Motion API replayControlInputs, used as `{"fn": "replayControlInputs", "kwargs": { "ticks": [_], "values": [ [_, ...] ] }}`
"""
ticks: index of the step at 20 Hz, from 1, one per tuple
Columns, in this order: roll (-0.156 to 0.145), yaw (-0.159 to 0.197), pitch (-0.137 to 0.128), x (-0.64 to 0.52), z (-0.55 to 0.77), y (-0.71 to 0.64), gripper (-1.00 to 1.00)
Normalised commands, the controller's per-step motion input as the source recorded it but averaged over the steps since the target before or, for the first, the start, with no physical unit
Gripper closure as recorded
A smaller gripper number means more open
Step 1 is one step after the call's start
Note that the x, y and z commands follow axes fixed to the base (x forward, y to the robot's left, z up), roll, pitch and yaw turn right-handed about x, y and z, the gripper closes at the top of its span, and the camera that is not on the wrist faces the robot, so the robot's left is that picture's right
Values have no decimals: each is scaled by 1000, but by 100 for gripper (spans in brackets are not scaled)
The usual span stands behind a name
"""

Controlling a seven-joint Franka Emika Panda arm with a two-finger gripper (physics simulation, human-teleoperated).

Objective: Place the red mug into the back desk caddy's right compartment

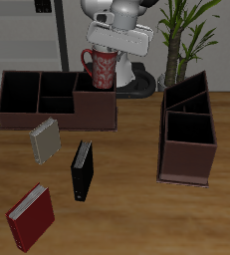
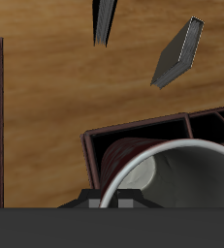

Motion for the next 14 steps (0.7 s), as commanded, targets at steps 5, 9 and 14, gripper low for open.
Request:
{"fn": "replayControlInputs", "kwargs": {
  "ticks": [5,9,14],
  "values": [
    [-17,-12,-7,22,-146,-7,100],
    [-37,-41,-5,82,-85,-101,100],
    [-24,-38,8,61,-117,-43,100]
  ]
}}
